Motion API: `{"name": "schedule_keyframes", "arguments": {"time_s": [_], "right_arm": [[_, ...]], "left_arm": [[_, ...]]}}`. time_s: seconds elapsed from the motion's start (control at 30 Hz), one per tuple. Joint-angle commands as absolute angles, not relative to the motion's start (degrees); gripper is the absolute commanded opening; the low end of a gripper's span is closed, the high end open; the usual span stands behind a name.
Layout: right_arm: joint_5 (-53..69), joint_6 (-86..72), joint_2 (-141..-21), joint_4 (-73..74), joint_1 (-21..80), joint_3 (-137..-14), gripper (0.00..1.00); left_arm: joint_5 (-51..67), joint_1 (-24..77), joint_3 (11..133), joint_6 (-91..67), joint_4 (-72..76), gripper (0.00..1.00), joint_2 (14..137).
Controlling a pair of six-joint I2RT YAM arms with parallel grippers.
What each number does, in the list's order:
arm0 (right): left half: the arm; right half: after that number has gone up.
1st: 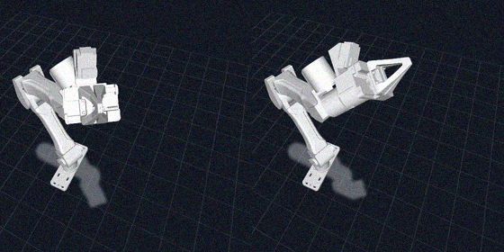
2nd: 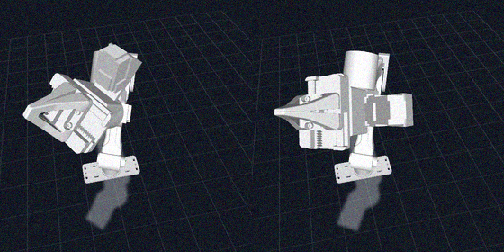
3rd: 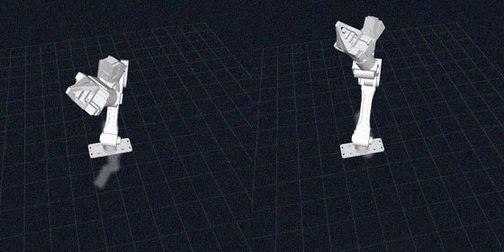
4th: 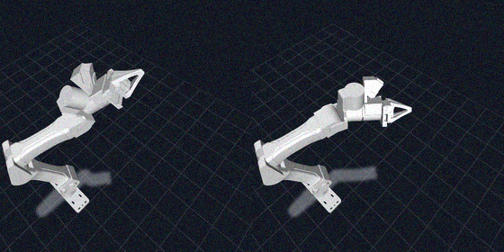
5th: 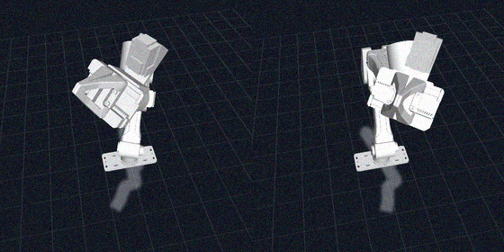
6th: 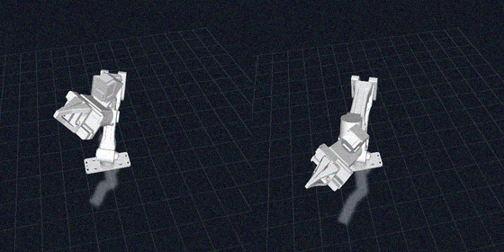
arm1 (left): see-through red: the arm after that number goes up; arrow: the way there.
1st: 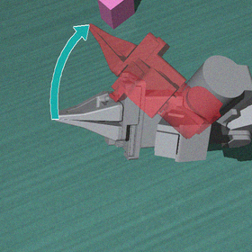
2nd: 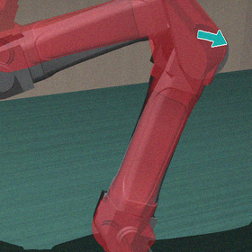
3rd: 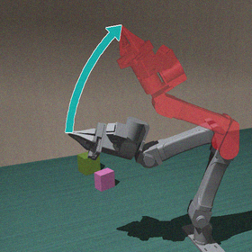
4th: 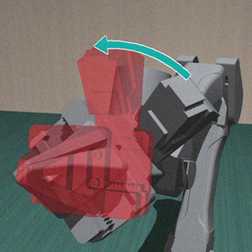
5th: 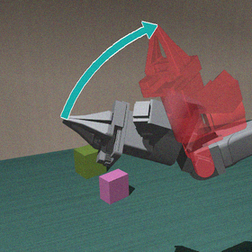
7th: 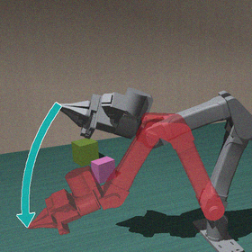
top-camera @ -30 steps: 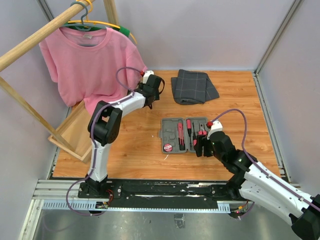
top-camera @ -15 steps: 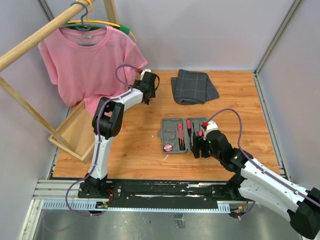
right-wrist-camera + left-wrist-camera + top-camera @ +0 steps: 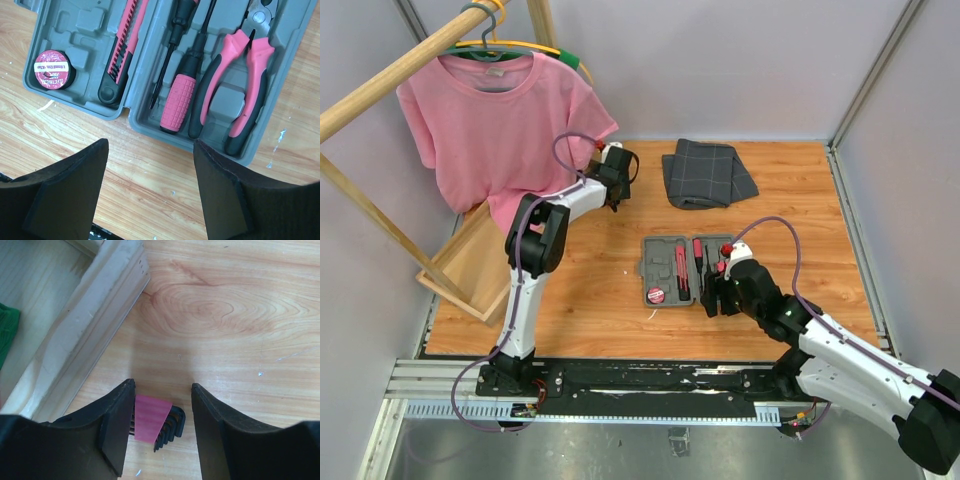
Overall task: Sort the tools into containers
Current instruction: Move the engineering item at the center of the board.
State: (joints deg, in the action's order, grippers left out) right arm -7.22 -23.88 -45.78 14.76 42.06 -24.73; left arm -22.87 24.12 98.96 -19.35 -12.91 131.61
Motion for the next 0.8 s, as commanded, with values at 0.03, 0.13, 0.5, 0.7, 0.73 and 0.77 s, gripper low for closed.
{"name": "schedule_keyframes", "arguments": {"time_s": [0.03, 0.13, 0.5, 0.7, 0.73, 0.77], "right_arm": [[-6.8, -23.1, -46.2, 13.8, 41.4, -24.0, 0.70], [-6.7, -23.0, -46.6, 13.7, 41.4, -24.2, 0.70], [-6.6, -22.9, -47.9, 13.6, 41.4, -24.4, 0.70], [-6.3, -22.8, -48.7, 13.5, 41.4, -24.7, 0.71], [-6.1, -22.8, -48.9, 13.5, 41.4, -24.8, 0.71], [-6.1, -22.7, -49.1, 13.5, 41.4, -24.9, 0.71]], "left_arm": [[-22.3, 23.9, 94.7, -19.3, -13.4, 0.53, 130.2], [-21.9, 23.9, 93.0, -19.5, -13.2, 0.51, 129.4], [-21.0, 24.0, 83.4, -19.8, -10.8, 0.49, 123.7], [-20.8, 24.5, 78.3, -20.0, -9.9, 0.47, 121.0], [-20.9, 24.7, 77.5, -20.0, -9.9, 0.46, 120.5], [-21.2, 24.9, 76.8, -20.1, -9.9, 0.46, 120.0]]}}
